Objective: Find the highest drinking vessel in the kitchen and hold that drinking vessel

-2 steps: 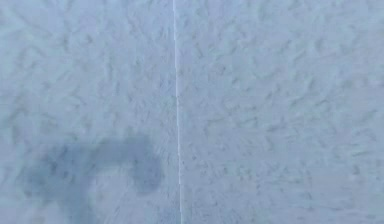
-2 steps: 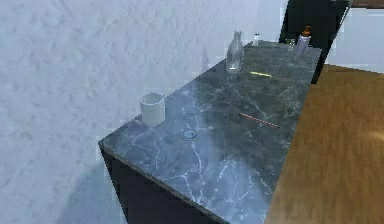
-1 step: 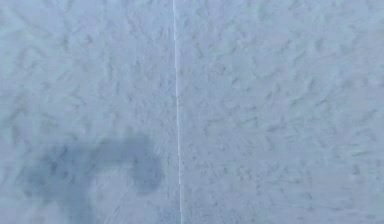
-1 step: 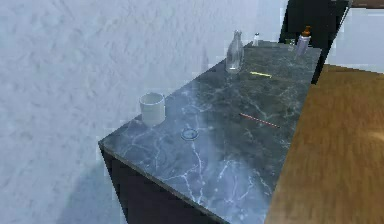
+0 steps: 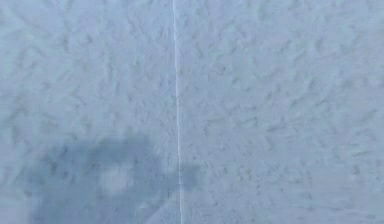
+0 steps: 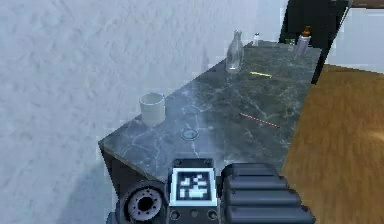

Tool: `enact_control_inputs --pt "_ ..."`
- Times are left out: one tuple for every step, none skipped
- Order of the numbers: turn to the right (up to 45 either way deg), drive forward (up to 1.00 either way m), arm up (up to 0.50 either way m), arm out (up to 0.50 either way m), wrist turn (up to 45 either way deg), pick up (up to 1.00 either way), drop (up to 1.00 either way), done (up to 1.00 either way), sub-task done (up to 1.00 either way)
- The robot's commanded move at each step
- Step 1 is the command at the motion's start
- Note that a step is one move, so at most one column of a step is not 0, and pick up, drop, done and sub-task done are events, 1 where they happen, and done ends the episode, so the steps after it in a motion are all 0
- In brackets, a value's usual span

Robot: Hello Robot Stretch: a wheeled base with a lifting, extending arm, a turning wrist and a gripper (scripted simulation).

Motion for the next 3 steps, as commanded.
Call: enact_control_inputs --pt "0.0 0.00 0.00 0.40 0.0 0.00 0.00 0.00 0.00" --pt "0.0 0.00 0.00 0.00 45.0 0.00 0.00 0.00 0.00" --pt "0.0 0.00 0.00 0.00 45.0 0.00 0.00 0.00 0.00"
